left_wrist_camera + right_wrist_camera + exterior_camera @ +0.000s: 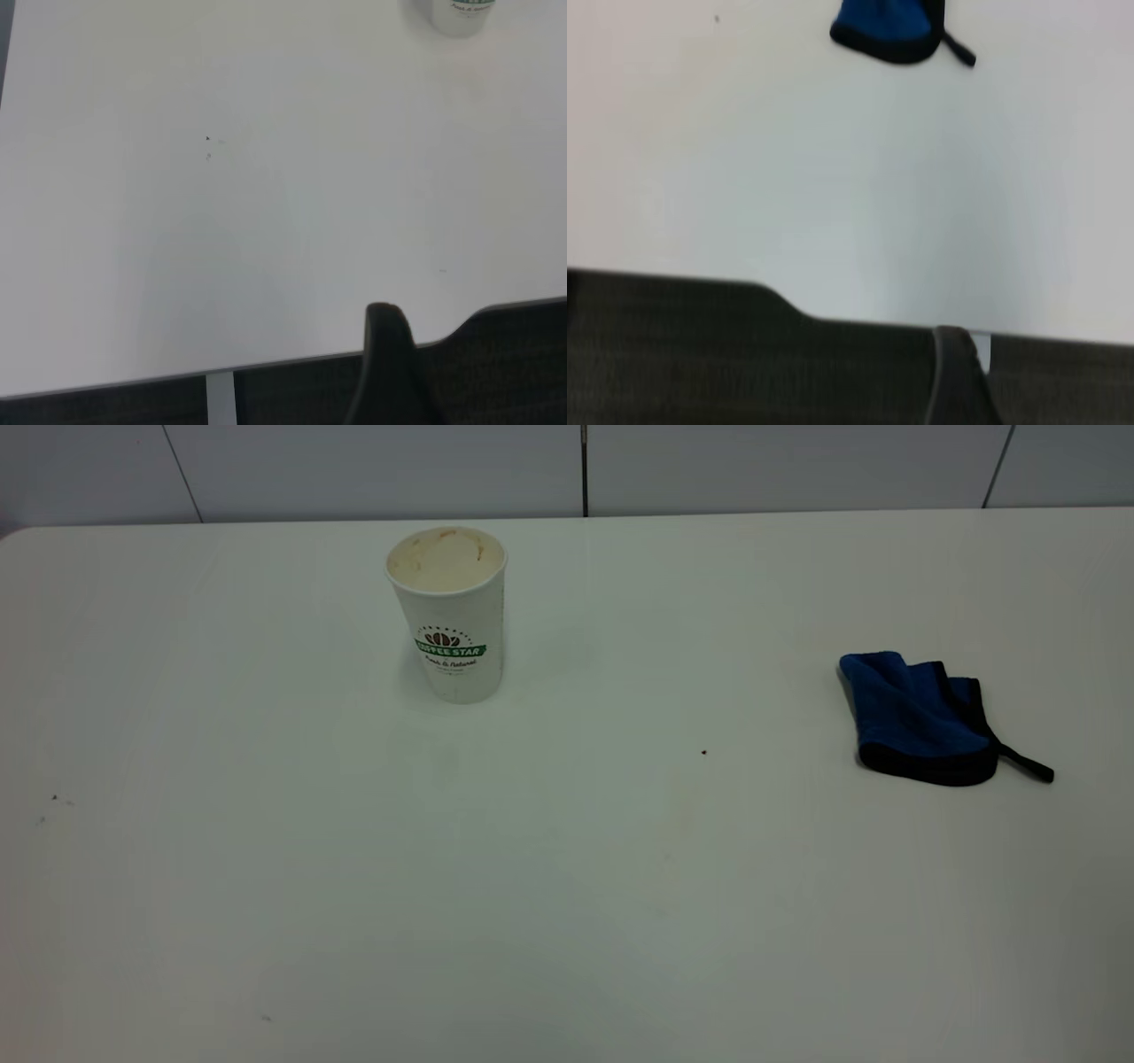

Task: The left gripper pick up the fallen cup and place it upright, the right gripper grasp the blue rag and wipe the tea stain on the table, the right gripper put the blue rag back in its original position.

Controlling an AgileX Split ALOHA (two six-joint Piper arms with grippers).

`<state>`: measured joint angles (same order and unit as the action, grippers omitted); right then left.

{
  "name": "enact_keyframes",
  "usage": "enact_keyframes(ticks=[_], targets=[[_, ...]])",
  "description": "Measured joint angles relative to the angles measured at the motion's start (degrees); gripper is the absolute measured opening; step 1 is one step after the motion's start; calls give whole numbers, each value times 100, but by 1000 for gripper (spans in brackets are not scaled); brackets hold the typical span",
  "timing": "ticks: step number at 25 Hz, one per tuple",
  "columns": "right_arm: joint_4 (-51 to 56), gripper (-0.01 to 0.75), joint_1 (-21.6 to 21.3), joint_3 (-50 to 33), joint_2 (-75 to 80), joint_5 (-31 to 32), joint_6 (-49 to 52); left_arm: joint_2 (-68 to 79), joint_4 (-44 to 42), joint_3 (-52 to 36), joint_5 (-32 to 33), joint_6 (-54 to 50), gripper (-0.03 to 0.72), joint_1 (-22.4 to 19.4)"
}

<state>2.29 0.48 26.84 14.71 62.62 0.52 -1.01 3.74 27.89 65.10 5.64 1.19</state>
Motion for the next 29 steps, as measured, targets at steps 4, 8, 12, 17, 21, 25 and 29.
enact_keyframes(ticks=[4,8,12,17,21,25,29], targets=[[0,522,0,0,-726,40,0,0,0,0,0,8,525,0],[0,522,0,0,-1418,83,0,0,0,0,0,3,525,0],[0,522,0,0,-1563,126,0,0,0,0,0,3,525,0],[0,512,0,0,-1563,126,13,0,0,0,0,3,525,0],[0,512,0,0,-1563,126,20,0,0,0,0,3,525,0],[5,512,0,0,-1563,126,20,0,0,0,0,3,525,0],[5,512,0,0,-1563,126,20,0,0,0,0,3,525,0]])
